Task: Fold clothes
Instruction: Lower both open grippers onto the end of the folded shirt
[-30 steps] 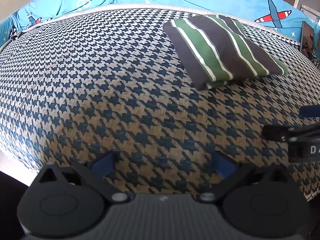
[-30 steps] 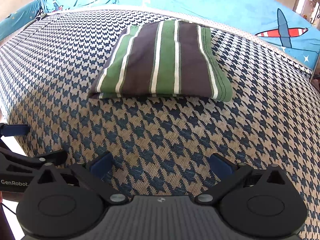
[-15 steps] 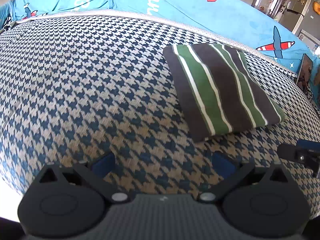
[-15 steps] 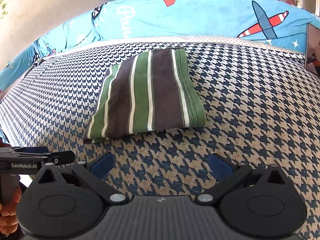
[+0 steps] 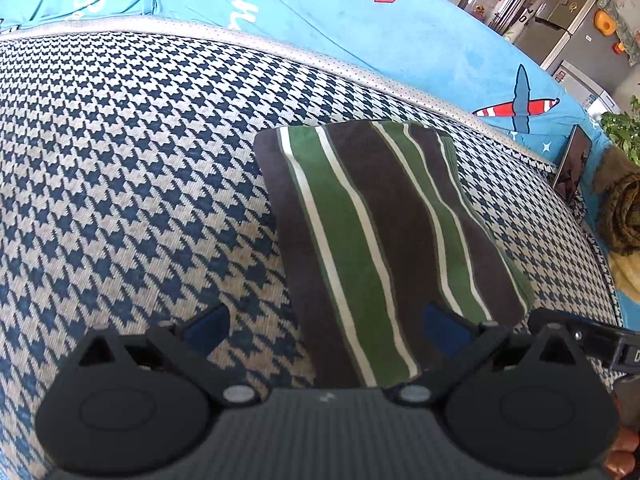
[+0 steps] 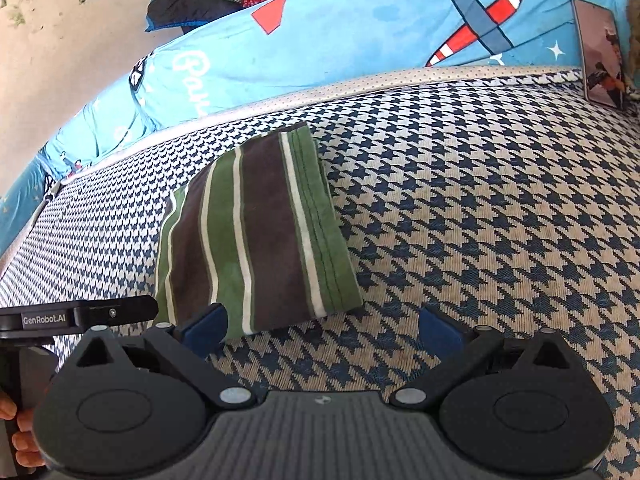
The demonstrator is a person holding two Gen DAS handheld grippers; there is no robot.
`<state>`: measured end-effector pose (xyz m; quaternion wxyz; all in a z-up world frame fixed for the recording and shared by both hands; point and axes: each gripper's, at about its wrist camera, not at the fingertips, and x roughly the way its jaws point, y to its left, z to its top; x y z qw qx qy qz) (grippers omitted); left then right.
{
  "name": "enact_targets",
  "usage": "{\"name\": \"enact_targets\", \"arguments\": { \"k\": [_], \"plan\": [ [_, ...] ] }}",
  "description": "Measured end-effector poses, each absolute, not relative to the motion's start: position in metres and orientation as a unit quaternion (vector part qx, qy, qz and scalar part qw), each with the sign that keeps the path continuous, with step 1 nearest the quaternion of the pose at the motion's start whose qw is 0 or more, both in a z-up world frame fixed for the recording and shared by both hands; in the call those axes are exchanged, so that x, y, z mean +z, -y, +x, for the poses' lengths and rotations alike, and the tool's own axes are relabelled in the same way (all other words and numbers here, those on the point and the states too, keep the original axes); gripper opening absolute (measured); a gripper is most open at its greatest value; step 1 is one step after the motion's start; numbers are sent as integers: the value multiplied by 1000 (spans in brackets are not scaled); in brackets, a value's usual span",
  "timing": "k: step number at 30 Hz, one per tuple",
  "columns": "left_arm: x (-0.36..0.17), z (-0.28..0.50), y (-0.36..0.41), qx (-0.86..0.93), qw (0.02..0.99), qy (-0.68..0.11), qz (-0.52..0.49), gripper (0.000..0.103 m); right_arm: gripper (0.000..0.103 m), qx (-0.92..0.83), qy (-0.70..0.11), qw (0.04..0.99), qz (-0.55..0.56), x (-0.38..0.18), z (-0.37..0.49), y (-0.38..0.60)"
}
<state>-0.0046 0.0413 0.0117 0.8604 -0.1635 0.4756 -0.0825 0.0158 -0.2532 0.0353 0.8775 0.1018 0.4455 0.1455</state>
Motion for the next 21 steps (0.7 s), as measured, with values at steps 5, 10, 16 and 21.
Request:
{"name": "enact_targets", "arguments": {
  "k": [5, 10, 16, 21],
  "plan": [
    [4, 18, -43, -102, 849, -483, -190, 103, 102, 144, -458, 862, 165, 27, 36, 268],
    [-4, 39, -46, -113, 840, -485, -215, 103, 96, 152, -468, 852, 179, 20, 46, 267],
    [-12, 54, -53, -123, 832, -486, -237, 103, 96, 153, -467, 854, 171, 18, 51, 259],
    [-16, 65, -60, -137, 827, -486, -247, 103, 95, 163, -463, 855, 169, 15, 53, 251]
  ]
}}
